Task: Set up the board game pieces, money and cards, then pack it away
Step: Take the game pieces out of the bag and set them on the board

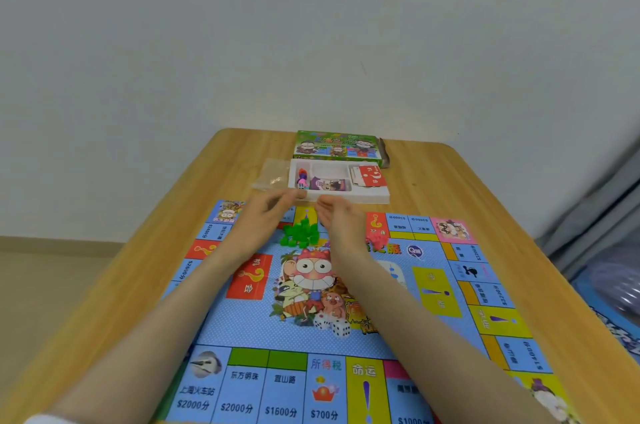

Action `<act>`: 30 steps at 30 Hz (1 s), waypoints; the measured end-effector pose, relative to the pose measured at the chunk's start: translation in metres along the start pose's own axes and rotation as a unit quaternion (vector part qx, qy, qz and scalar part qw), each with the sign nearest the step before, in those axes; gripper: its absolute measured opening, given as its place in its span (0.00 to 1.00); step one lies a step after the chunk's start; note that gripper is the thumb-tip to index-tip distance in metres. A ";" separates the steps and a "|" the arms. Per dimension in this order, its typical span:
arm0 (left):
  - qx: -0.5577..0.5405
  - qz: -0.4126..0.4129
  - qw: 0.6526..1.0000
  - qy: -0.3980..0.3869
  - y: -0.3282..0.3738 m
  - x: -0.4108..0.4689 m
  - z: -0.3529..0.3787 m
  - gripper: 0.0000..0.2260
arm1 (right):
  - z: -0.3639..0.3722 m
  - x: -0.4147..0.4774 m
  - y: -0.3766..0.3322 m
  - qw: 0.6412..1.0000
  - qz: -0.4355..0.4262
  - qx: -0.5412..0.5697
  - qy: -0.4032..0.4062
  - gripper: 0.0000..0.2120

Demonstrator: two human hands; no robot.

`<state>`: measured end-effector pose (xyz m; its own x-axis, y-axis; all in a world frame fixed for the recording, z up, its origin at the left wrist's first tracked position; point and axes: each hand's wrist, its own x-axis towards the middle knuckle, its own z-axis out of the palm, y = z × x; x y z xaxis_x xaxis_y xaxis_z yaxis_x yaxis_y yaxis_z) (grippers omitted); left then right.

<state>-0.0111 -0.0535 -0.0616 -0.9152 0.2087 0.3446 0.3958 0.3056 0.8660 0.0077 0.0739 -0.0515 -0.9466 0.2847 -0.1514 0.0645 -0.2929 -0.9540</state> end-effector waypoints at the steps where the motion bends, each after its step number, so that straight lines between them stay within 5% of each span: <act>1: -0.014 -0.012 1.000 0.011 -0.001 0.000 0.000 0.11 | 0.005 0.000 0.004 0.997 -0.040 -0.070 0.006 0.13; 4: -0.054 -0.052 0.996 0.055 -0.006 0.001 0.004 0.16 | 0.011 -0.001 0.012 0.968 -0.139 -0.207 0.012 0.14; 8: -0.132 -0.118 0.978 0.111 -0.003 0.002 0.015 0.17 | 0.011 0.001 0.014 0.952 -0.177 -0.251 -0.002 0.14; 12: -0.190 -0.161 0.967 0.059 -0.002 0.005 0.016 0.17 | 0.007 -0.001 0.008 0.982 -0.104 -0.134 -0.088 0.17; 15: -0.093 -0.131 0.986 -0.037 0.002 0.005 -0.006 0.20 | -0.008 0.003 -0.003 0.973 -0.091 -0.149 -0.152 0.16; 18: 0.054 -0.093 0.985 -0.137 0.003 0.004 -0.028 0.16 | -0.022 0.005 -0.019 0.932 -0.141 -0.287 -0.168 0.13; 21: 0.125 -0.076 0.977 -0.156 -0.005 0.004 -0.027 0.16 | -0.029 -0.001 -0.033 0.885 -0.194 -0.385 -0.176 0.06; 27: 0.138 -0.057 0.977 -0.154 -0.005 0.001 -0.014 0.15 | -0.031 -0.040 -0.042 0.717 -0.143 -0.576 -0.366 0.17; 30: 0.107 -0.063 0.984 -0.131 -0.006 0.001 -0.015 0.14 | -0.029 -0.053 -0.028 0.652 -0.195 -0.613 -0.401 0.16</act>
<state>-0.0156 -0.0690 -0.0609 -0.9184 0.3804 0.1092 0.3124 0.5275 0.7900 0.0649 0.0939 -0.0242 -0.7957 -0.5936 -0.1204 -0.4920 0.7494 -0.4431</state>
